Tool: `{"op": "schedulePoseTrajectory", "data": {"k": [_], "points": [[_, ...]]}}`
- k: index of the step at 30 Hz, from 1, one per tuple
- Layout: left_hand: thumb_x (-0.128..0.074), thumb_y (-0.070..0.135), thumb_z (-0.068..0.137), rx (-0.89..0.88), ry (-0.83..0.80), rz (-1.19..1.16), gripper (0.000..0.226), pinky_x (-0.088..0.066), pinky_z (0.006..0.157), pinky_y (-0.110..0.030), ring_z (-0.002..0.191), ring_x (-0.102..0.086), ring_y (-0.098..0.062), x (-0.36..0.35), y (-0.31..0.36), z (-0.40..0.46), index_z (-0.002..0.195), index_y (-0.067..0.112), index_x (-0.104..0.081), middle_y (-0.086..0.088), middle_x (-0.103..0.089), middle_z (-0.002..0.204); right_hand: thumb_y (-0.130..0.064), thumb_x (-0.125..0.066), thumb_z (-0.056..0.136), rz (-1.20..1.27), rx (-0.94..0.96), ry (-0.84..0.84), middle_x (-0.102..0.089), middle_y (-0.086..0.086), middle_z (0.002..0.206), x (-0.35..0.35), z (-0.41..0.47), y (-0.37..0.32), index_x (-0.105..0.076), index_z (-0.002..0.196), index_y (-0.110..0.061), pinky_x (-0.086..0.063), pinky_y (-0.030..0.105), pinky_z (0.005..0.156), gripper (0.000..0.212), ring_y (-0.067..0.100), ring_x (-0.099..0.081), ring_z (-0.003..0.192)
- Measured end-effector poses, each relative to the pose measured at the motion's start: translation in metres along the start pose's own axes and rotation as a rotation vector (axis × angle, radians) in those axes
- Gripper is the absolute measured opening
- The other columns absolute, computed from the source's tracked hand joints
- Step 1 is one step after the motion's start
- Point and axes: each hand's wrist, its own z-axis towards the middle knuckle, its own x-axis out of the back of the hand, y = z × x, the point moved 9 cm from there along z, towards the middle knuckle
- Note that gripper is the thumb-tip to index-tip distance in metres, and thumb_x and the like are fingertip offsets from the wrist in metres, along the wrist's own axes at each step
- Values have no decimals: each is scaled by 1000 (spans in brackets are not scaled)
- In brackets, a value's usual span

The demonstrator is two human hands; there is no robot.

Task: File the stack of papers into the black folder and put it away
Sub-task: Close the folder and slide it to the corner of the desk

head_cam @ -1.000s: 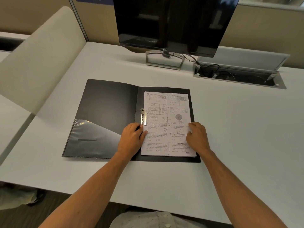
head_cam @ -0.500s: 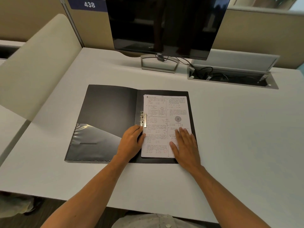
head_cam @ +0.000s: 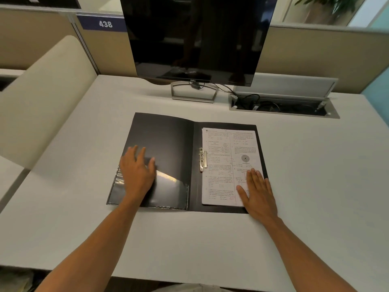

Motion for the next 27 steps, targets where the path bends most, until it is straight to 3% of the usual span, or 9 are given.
{"op": "schedulePoseTrajectory", "data": {"k": [4,8,14,19,27], "points": [[-52,44,91,259,-129,6,59,-30,107,-53,132,-35,-38,-4,-34,8,137,8,-42,-21,-41,143,-63,-8,90,-3,-15,6,4,0,160,3,2,15,12,147,-20,5,37,119,74,13,7,145],[-53,44,89,324,-217,-59,57,-41,98,-53,119,-48,-39,-8,-35,15,133,8,-44,-19,-52,131,-64,-7,90,-6,-18,3,3,-1,160,3,4,21,9,149,-19,6,36,118,76,12,8,145],[-58,26,89,304,-52,-71,35,-43,92,-46,112,-51,-36,22,-18,31,118,6,-61,-17,-54,124,-64,-7,89,15,-19,8,2,-1,160,5,4,24,8,149,-18,7,35,118,77,13,6,146],[-59,17,90,282,79,-66,19,-49,82,-40,91,-64,-32,55,8,51,101,9,-72,-14,-68,107,-63,-12,89,46,-15,28,-2,0,160,8,1,29,0,150,-16,6,33,118,78,13,3,146],[-69,23,85,106,-80,-177,16,-54,88,-42,88,-65,-25,87,91,77,98,14,-74,-9,-70,107,-61,-25,92,113,-10,33,-7,-1,160,10,0,42,-7,151,-16,4,31,117,76,11,0,146]]}}
